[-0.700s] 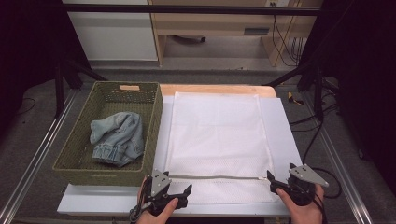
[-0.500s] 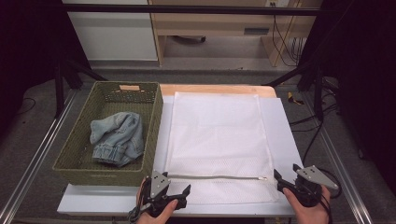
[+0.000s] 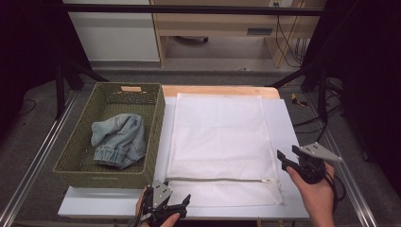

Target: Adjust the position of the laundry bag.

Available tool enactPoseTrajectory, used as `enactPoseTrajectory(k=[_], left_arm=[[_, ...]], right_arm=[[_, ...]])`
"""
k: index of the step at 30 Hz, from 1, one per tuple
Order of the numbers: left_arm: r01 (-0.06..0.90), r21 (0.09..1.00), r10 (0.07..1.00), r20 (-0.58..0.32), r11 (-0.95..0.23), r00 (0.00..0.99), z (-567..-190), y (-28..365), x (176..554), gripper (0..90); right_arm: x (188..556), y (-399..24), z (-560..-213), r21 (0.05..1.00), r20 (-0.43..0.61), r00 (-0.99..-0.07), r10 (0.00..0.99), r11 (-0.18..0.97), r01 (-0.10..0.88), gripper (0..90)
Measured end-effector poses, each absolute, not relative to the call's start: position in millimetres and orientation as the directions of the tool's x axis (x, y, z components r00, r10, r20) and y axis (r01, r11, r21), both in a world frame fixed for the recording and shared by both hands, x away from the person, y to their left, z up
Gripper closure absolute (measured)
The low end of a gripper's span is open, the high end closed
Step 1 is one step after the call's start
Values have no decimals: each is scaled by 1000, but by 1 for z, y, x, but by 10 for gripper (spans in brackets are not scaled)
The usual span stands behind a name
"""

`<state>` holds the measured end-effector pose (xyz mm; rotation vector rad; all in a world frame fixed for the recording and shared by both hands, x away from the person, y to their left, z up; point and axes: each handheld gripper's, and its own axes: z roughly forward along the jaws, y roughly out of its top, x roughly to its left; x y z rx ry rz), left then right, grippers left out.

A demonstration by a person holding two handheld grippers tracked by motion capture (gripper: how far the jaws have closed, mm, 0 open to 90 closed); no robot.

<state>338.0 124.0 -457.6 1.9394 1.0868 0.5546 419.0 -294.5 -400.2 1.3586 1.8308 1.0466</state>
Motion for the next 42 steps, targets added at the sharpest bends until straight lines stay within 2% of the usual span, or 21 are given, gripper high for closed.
enactPoseTrajectory(k=[2,3,9,13,22,23,26,29,36,39,42], left_arm=[[485,825,851,-9,-290,525,-458,125,338,178],[496,826,866,-18,-269,500,-459,128,337,187],[524,806,877,-13,-275,480,-469,131,338,254],[527,802,883,1,-281,470,-470,133,338,271],[533,795,891,18,-288,454,-472,134,337,375],[533,791,890,30,-299,455,-473,133,336,384],[554,782,896,12,-286,445,-477,138,334,404],[563,778,899,6,-279,437,-476,142,334,462],[581,770,902,-16,-264,431,-475,145,338,570],[583,759,896,1,-290,444,-476,143,338,574],[590,751,896,5,-297,445,-479,142,336,525]], right_arm=[[426,-293,-401,869,-7,-283,959,146,473,445],[436,-290,-406,847,25,-286,958,131,515,480],[452,-292,-436,792,71,-295,953,126,598,560],[464,-296,-452,753,99,-280,955,112,649,574],[469,-294,-469,694,105,-283,953,134,707,611],[470,-293,-470,686,101,-285,953,141,714,684],[469,-291,-468,686,102,-294,951,147,713,789],[468,-289,-465,697,87,-306,948,162,699,885],[467,-290,-466,702,69,-314,947,177,690,898],[466,-292,-465,699,84,-308,948,165,696,900],[465,-295,-465,698,89,-304,948,159,698,900]])
